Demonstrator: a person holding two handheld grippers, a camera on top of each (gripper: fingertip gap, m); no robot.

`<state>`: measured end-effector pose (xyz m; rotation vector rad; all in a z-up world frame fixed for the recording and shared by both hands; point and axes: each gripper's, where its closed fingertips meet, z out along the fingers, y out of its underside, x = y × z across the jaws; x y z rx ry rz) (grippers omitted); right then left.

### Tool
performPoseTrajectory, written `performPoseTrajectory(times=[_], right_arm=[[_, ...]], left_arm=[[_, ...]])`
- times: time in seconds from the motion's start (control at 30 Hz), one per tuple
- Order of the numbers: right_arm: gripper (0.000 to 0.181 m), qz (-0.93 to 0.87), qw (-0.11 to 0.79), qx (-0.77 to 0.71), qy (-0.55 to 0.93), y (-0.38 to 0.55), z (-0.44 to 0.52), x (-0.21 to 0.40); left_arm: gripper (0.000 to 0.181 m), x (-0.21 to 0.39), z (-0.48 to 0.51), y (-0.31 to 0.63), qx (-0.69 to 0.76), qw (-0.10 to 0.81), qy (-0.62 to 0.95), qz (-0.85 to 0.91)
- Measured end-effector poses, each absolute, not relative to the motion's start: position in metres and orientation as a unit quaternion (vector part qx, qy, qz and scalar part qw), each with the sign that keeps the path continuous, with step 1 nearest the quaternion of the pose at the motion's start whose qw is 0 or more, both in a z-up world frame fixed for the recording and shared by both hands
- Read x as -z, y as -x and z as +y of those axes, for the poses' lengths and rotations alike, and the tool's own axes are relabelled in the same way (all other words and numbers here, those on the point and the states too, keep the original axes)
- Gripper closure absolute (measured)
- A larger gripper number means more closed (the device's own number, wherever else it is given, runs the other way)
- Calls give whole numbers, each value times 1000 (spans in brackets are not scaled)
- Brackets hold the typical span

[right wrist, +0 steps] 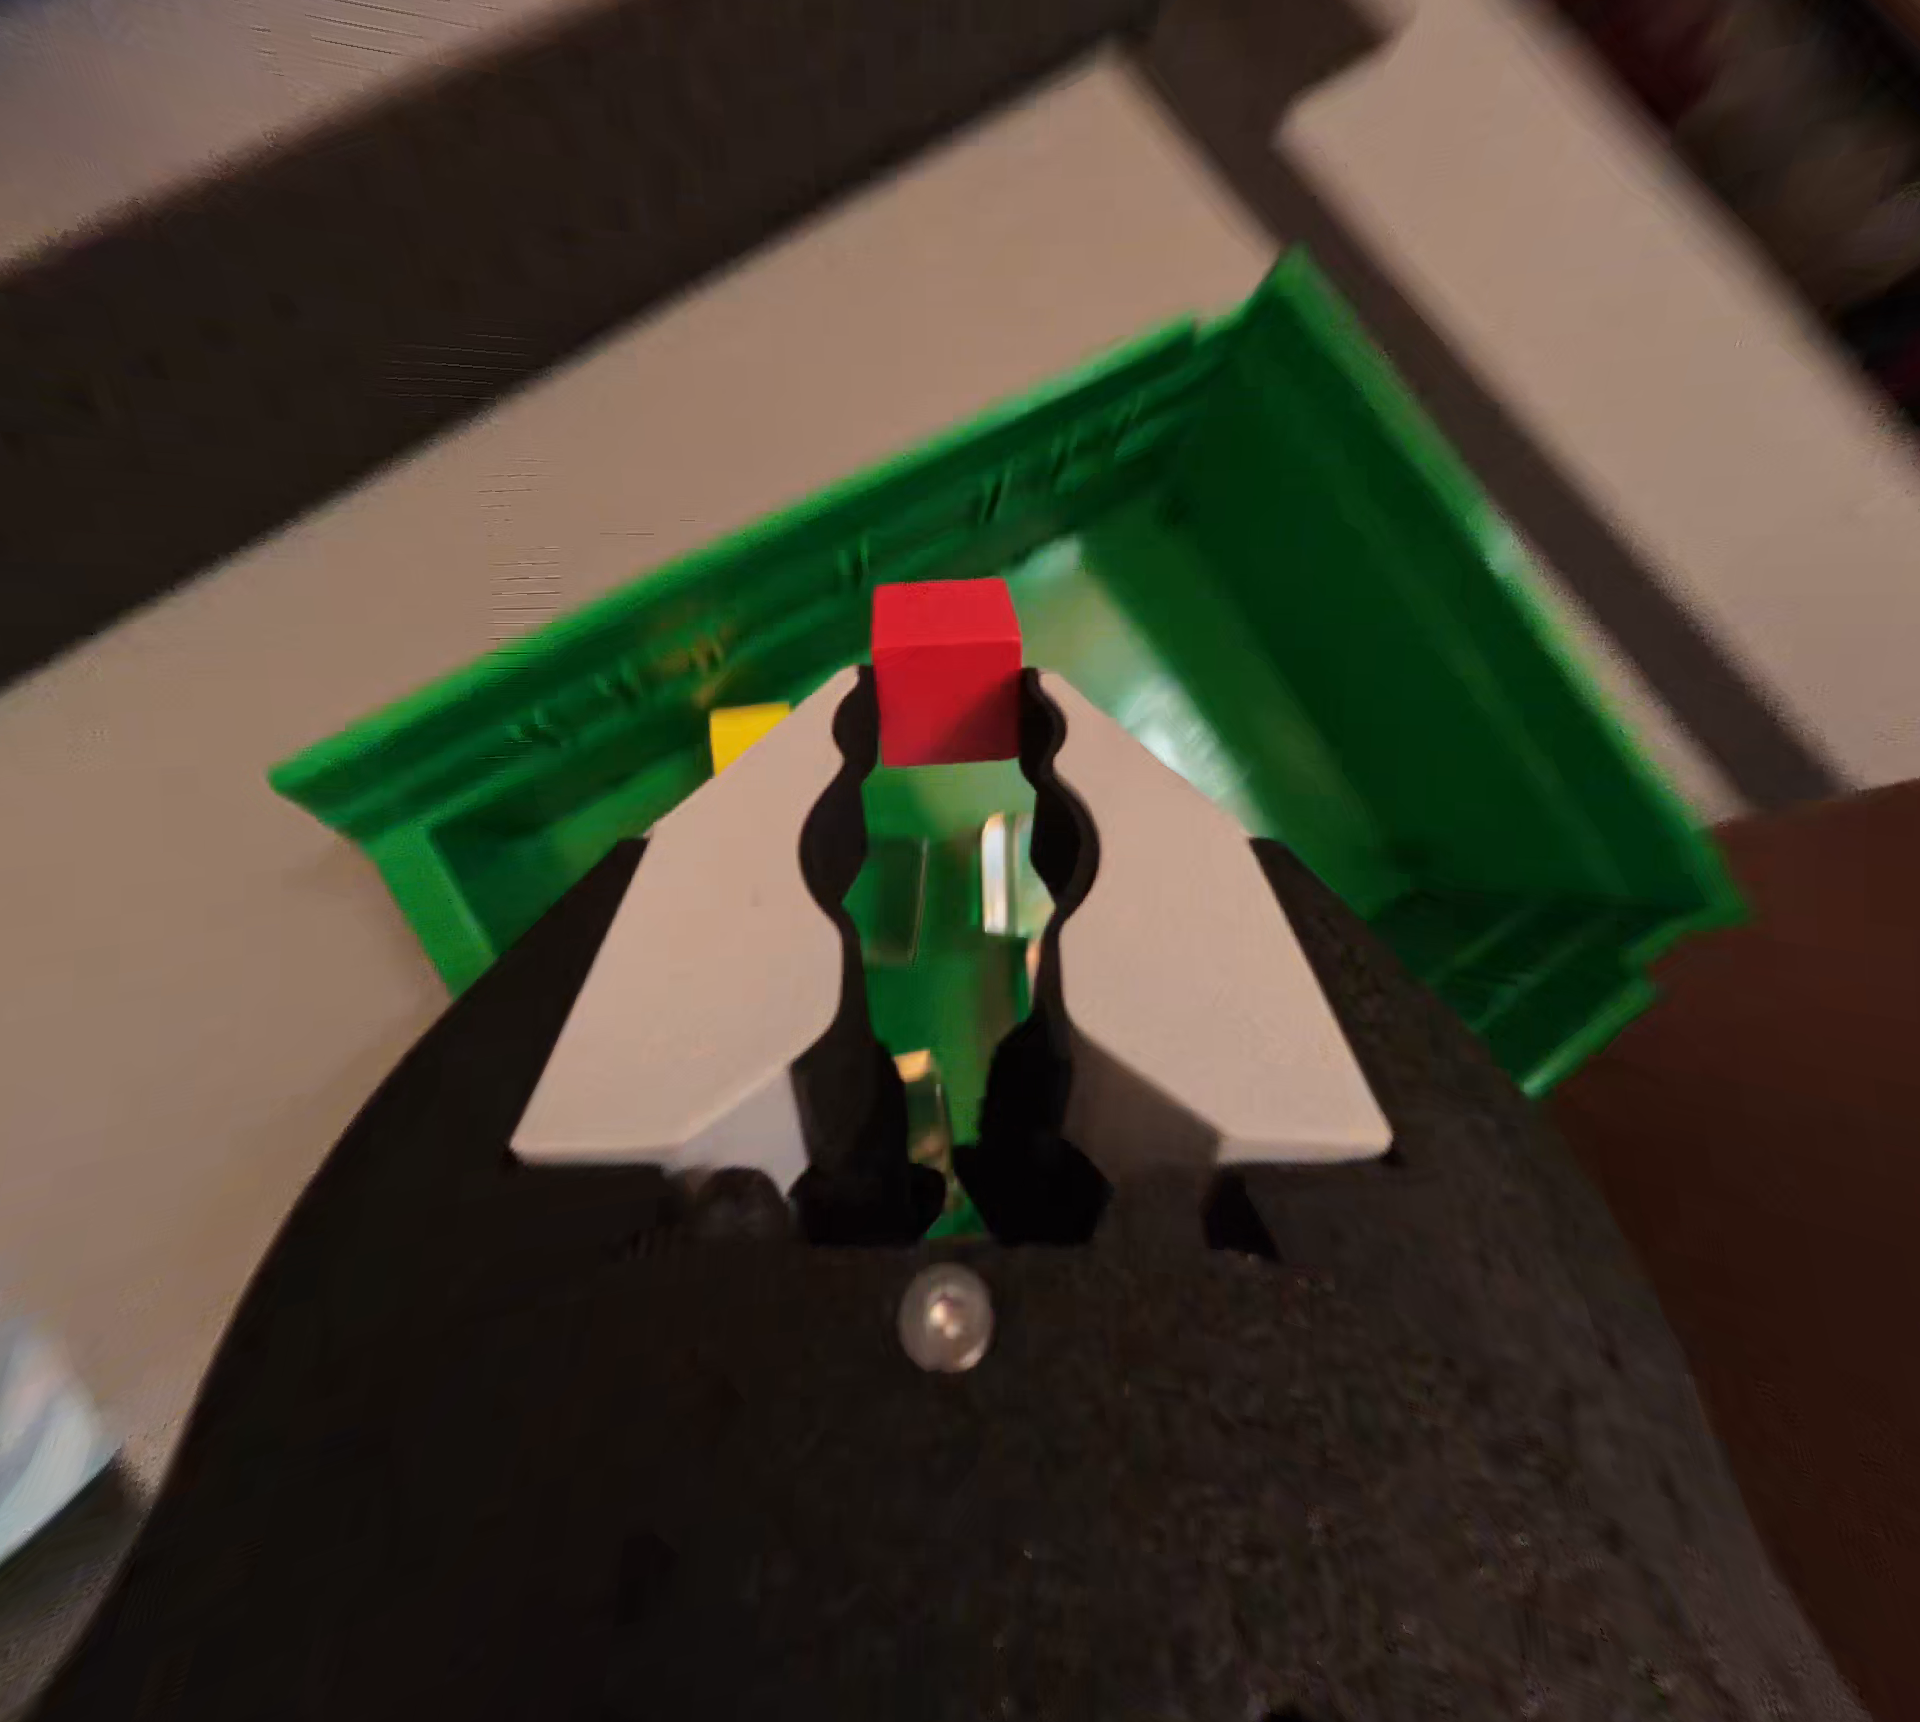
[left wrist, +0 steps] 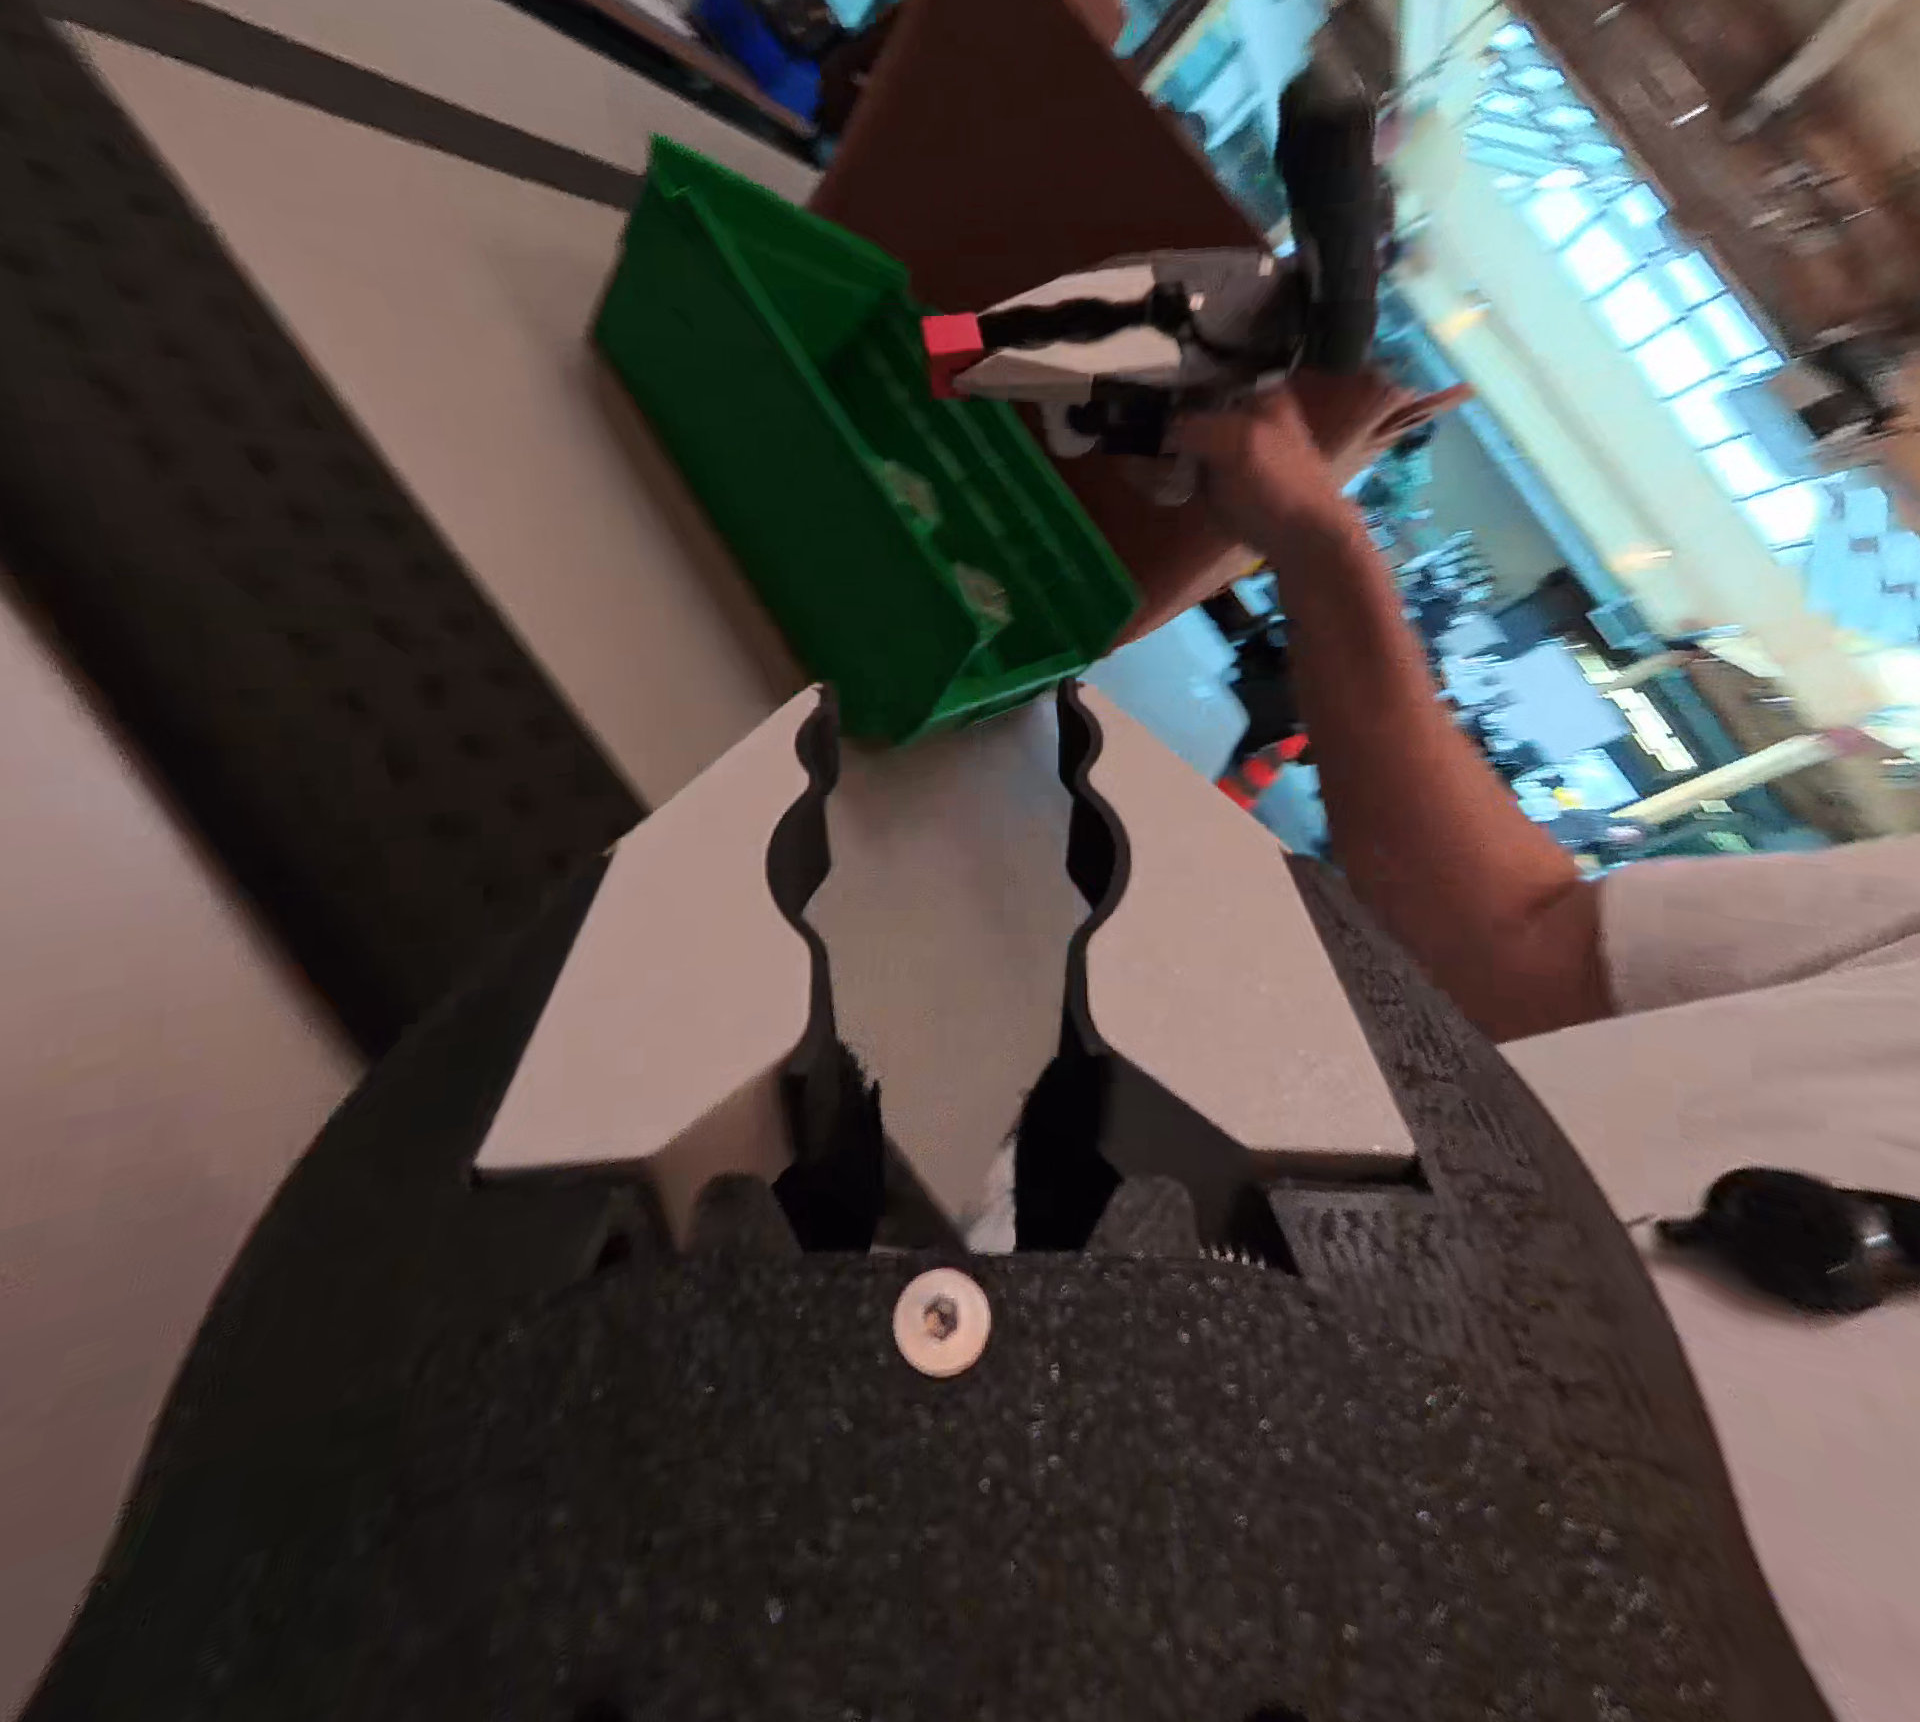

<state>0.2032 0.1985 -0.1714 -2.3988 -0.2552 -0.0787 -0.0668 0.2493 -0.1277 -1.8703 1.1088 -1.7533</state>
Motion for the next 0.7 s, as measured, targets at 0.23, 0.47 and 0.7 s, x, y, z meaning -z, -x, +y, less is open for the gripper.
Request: performPoseTrajectory(times=[0.23,0.47,0.7], right_arm=[[155,-152,108,-42,982,-195,194,273],[155,-156,67,-39,985,-196,197,291],[124,-96,161,-38,981,-194,204,259]], left_arm=[[138,173,258,103,443,273,750,408],[138,180,284,148,326,313,809,376],[138,188,376,211,225,344,850,330]])
